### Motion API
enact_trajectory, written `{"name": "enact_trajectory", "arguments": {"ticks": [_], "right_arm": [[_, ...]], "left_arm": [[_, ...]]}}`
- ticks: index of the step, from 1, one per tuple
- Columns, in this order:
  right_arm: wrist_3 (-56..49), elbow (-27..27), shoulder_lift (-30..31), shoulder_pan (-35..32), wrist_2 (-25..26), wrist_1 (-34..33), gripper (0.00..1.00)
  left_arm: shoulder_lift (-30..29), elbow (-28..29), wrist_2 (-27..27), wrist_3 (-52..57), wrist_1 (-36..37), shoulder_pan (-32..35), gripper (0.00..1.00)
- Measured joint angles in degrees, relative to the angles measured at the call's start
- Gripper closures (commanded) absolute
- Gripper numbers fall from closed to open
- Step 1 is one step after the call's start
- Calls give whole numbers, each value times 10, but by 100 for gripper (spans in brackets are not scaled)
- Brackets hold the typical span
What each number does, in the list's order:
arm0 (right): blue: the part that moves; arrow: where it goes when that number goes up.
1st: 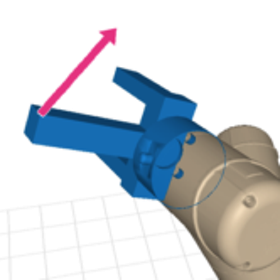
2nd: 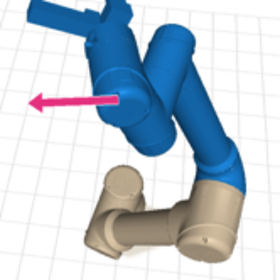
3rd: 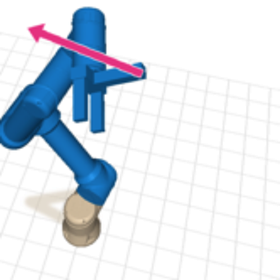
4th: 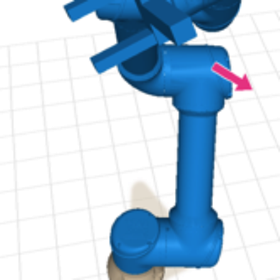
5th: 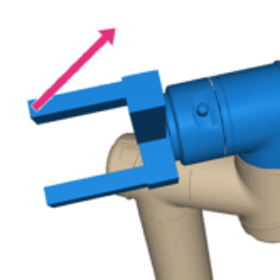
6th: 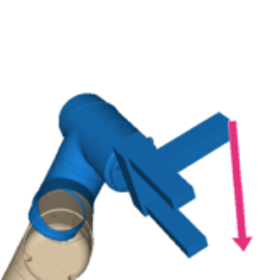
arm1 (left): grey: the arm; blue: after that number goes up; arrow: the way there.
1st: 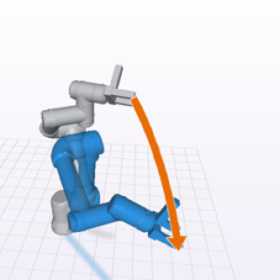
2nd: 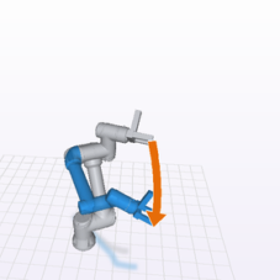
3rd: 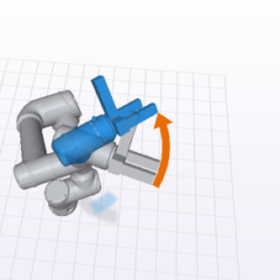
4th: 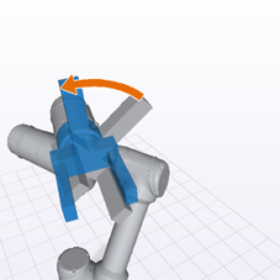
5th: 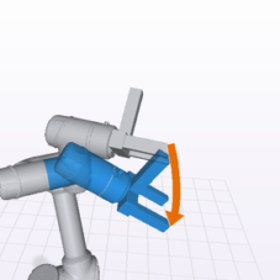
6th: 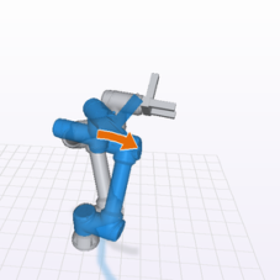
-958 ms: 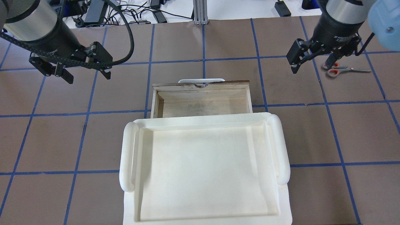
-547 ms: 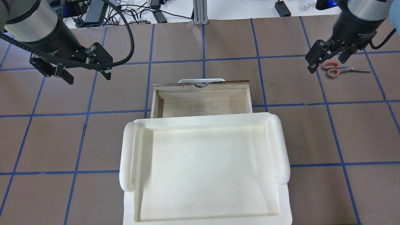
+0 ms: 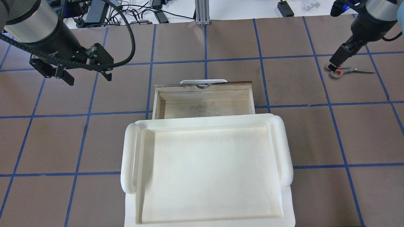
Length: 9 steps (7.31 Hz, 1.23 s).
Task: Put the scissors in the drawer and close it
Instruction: 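Move the right gripper over the grey-and-orange scissors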
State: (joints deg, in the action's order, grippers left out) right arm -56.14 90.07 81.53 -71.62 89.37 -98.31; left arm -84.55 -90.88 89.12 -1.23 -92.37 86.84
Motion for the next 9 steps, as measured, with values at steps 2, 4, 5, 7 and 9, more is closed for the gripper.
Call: {"name": "enact_trajectory", "arguments": {"ticks": [2, 4, 5, 7, 9], "right_arm": [[-85, -1, -40, 45, 1, -58, 0], [-167, -3, -79, 65, 2, -107, 0], [-212, -5, -97, 73, 1, -126, 0], [-342, -7, -144, 92, 0, -206, 1], [-414, -8, -170, 99, 0, -240, 1]], "left_arm": [[0, 0, 0, 0, 1, 0, 0], [0, 0, 0, 0, 3, 1, 0], [0, 0, 0, 0, 3, 1, 0], [0, 0, 0, 0, 4, 1, 0], [0, 0, 0, 0, 5, 1, 0]]}}
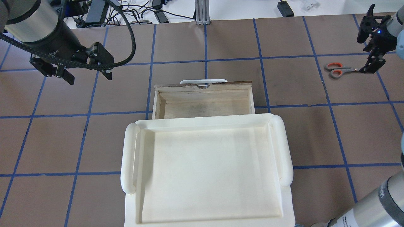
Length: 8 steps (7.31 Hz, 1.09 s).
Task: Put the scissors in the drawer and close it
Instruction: 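Move the right gripper over the grey-and-orange scissors, then lower the right gripper and close it on the scissors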
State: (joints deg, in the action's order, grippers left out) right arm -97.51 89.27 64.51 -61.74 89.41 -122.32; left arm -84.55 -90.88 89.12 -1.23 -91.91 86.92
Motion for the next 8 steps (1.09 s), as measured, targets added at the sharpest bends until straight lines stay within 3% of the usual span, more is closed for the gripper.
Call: {"name": "enact_trajectory", "arguments": {"ticks": [4, 8], "right_arm": [[-109, -27, -64, 12, -5, -35, 4], [-137, -65, -125, 16, -11, -38, 4]], "left_arm": [[0, 0, 0, 0, 0, 0, 0], [0, 0, 0, 0, 0, 0, 0]]}}
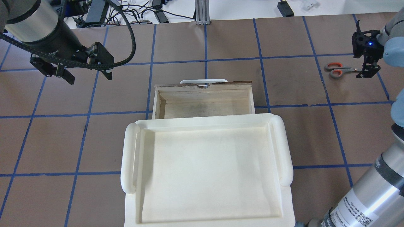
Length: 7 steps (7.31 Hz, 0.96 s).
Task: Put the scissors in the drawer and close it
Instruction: 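Lower the right gripper and close it on the scissors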
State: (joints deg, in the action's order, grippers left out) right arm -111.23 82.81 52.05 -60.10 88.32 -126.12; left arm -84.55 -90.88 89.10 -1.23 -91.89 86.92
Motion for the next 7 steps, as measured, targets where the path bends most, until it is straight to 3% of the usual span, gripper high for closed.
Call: {"name": "enact_trajectory", "arguments": {"ticks": [7], "right_arm": [[-2, -37, -41, 0, 0, 6, 11]], "left_arm": [[0, 0, 0, 0, 1, -1, 0]]}}
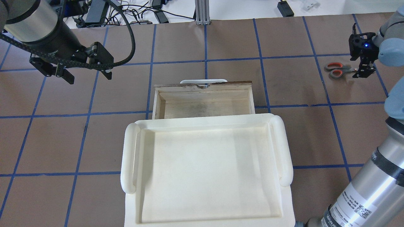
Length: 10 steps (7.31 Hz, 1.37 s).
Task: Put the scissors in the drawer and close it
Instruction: 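Lower the right gripper and close it on the scissors, then lift the scissors with the right gripper and carry them over the drawer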
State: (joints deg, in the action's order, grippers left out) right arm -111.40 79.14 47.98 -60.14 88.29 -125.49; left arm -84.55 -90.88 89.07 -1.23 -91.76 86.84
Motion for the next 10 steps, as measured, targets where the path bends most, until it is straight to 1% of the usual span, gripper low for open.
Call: {"name": "enact_trajectory", "arguments": {"ticks": [1, 2, 3, 4, 5, 7, 8, 10], "right_arm": [[-1, 0, 0, -1, 0, 5, 11], [-1, 0, 0, -2, 0, 10, 15], [-6, 0, -1, -4, 0, 13, 17], [-14, 0, -2, -4, -1, 14, 25], [-18, 0, -3, -5, -1, 15, 43], [-23, 0, -4, -5, 0, 15, 94], [-27, 0, -3, -6, 0, 15, 100], [-33, -1, -1, -7, 1, 21, 100]], "left_arm": [[0, 0, 0, 0, 0, 0, 0], [0, -1, 0, 0, 0, 0, 0], [0, -1, 0, 0, 0, 0, 0], [0, -2, 0, 0, 0, 0, 0], [0, -2, 0, 0, 1, 0, 0], [0, -3, 0, 0, 1, 0, 0], [0, -3, 0, 0, 1, 0, 0], [1, -3, 0, 0, 1, 0, 0]]}}
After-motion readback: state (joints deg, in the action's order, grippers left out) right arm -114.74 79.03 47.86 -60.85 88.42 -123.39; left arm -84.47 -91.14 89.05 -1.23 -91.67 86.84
